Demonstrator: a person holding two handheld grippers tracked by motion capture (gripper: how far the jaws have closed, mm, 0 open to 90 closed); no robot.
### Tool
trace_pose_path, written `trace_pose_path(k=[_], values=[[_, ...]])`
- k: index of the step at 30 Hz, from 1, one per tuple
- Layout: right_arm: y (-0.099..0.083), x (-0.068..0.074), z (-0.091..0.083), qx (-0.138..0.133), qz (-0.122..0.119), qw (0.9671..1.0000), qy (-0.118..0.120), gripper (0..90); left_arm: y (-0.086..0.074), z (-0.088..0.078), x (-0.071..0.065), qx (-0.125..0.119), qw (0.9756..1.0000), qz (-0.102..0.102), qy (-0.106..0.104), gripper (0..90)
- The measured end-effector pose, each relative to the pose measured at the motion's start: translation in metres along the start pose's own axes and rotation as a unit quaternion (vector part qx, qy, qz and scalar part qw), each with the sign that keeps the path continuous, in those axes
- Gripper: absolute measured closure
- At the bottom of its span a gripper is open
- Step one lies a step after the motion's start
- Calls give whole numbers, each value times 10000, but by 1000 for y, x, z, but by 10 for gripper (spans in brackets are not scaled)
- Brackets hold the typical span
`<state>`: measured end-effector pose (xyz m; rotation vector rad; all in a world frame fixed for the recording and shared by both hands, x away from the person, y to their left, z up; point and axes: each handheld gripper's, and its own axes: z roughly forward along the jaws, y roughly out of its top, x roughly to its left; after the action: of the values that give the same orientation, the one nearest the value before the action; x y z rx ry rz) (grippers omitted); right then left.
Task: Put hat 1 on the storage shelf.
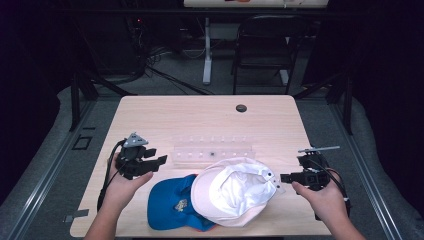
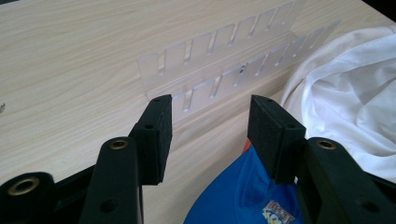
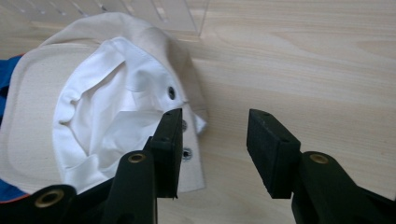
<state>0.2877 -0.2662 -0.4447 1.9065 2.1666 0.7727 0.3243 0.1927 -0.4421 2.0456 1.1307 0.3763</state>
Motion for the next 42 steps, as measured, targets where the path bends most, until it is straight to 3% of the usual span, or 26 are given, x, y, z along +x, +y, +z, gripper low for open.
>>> trace_pose_path(k=[3,7,12,14,17,21,23,26,27,31,32,35,37,42], values=[[7,12,-2,136,-156,9998,-13,544,2,-3,1,-34,9998,-169,-65,485],[17,24,0,457,-126,9988,153,552,-3,-6,3,-87,9997,-109,-179,482],[27,31,12,751,-233,9968,-116,537,-10,-9,6,-63,9997,-89,-225,496],[30,28,16,773,-112,9969,-78,524,-12,-9,8,-80,9996,-109,-239,496],[30,18,24,844,164,9963,80,503,-15,-8,10,-67,9996,-138,-221,496],[24,6,37,966,558,9929,402,490,-17,-8,10,-34,9998,-98,-181,494],[22,1,41,1118,551,9905,574,489,-19,-7,10,-17,9999,-95,-140,494],[19,-2,49,1249,672,9846,1022,482,-21,-6,12,-6,9998,-167,-82,493],[17,-2,52,1156,745,9852,1020,484,-22,-6,12,9,9998,-163,-79,494],[14,-6,59,1284,786,9817,1162,485,-23,-5,13,9,9999,-160,-54,494],[13,-6,61,1220,892,9817,1161,486,-23,-5,13,5,9998,-172,-53,494],[13,-11,63,1367,956,9770,1325,509,-24,-6,14,-4,9999,-161,-31,494],[14,-10,62,1304,1133,9746,1427,516,-24,-8,16,-28,9998,-178,-32,494],[23,-2,46,1265,1094,9724,1630,544,-24,-10,17,-58,9998,-204,-7,493]])
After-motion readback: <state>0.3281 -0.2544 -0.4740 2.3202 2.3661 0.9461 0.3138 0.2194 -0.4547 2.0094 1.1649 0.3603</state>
